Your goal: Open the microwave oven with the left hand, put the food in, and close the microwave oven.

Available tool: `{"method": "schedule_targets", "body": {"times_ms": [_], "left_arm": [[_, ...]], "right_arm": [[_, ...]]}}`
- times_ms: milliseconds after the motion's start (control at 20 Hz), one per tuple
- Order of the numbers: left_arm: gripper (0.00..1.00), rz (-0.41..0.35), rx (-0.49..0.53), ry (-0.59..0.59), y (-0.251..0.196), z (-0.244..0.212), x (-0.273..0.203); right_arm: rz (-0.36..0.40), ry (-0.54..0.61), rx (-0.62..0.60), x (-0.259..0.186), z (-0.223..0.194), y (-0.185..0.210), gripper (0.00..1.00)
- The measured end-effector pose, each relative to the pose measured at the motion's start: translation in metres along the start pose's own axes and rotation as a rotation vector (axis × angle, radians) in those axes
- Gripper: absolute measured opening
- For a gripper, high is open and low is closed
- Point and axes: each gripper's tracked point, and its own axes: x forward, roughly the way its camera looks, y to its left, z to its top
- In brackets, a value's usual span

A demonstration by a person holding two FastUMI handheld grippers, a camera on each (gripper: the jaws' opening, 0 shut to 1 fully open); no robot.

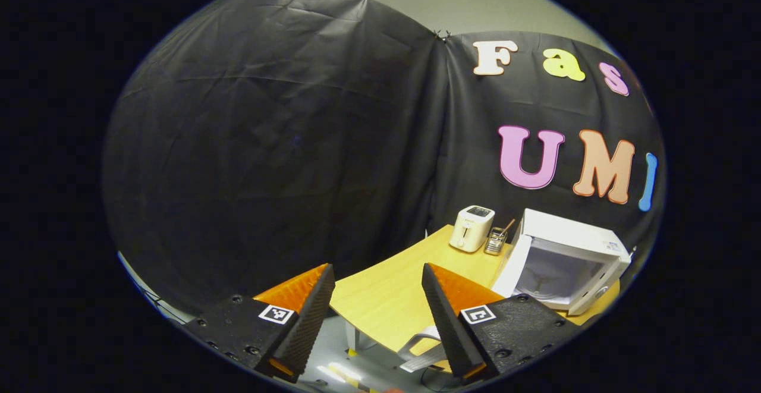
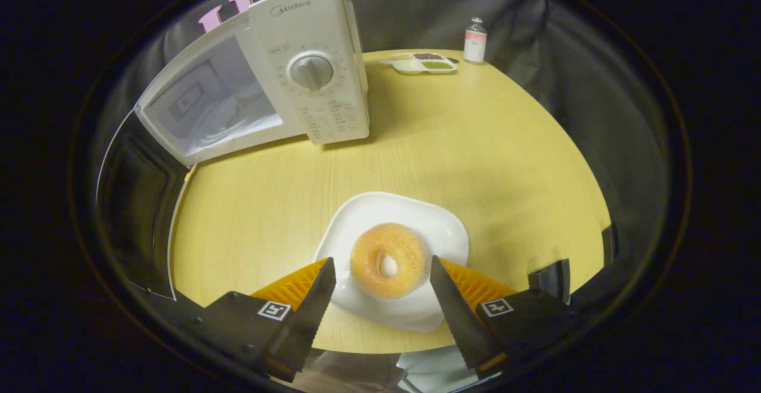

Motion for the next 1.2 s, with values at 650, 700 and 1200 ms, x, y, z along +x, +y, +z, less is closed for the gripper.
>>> {"method": "schedule_targets", "body": {"times_ms": [650, 700, 1200], "left_arm": [[0.82, -0.095, 0.017, -0.030, -0.053, 0.007, 0.014], [0.87, -0.098, 0.019, -0.029, -0.053, 0.007, 0.015], [0.87, -0.123, 0.037, 0.017, -0.049, -0.009, 0.030]], "right_arm": [[-0.028, 0.034, -0.032, 0.011, -0.006, -0.005, 0.66], [-0.012, 0.023, -0.002, 0.009, -0.004, -0.001, 0.71], [0.364, -0.075, 0.458, -0.043, 0.034, 0.102, 0.65]]}}
